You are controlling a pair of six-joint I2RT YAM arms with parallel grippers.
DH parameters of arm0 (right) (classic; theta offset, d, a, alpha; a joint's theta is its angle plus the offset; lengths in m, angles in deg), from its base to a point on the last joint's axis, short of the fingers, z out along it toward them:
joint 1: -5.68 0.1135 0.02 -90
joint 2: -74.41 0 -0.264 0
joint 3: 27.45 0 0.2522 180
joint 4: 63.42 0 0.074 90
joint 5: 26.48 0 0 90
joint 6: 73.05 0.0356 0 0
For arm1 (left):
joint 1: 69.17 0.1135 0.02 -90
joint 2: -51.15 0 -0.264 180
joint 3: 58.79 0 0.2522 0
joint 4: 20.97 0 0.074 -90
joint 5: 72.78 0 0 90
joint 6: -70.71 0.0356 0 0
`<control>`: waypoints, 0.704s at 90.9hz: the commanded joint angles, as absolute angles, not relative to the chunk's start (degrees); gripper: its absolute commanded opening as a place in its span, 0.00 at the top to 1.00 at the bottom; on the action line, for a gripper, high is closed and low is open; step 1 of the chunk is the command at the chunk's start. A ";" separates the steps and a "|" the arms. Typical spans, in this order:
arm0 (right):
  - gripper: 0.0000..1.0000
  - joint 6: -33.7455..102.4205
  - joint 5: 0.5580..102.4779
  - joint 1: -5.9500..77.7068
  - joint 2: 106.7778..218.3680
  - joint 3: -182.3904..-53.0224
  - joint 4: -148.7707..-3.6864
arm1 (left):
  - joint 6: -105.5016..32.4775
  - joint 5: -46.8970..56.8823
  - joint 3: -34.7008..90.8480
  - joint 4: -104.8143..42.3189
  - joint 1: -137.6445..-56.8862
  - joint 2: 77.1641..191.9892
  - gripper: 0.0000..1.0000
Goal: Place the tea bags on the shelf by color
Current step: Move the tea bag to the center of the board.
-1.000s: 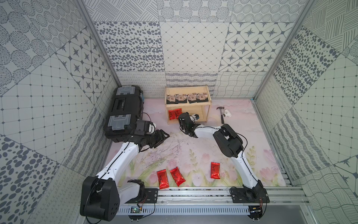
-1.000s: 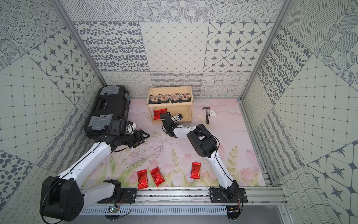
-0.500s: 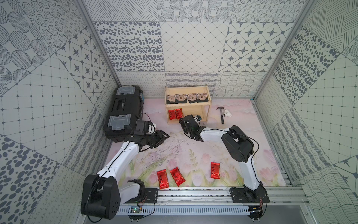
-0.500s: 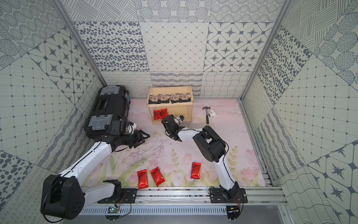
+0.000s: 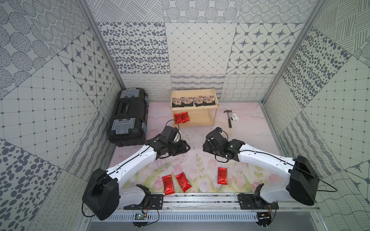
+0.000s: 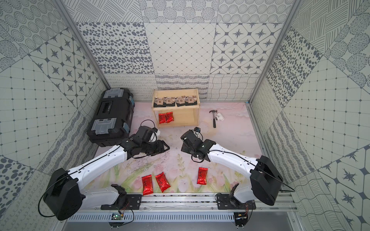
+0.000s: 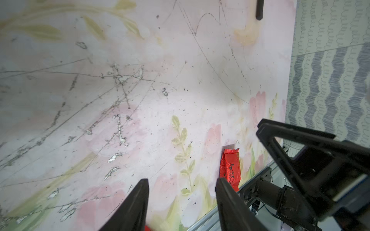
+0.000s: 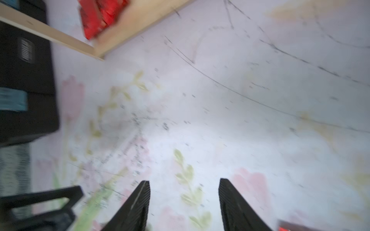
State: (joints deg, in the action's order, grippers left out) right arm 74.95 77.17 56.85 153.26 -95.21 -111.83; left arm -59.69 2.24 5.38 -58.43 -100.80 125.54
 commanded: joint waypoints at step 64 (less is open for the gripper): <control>0.12 84.54 73.61 67.86 144.12 -82.54 -129.16 | -55.37 38.22 11.90 -66.73 -114.75 132.62 0.30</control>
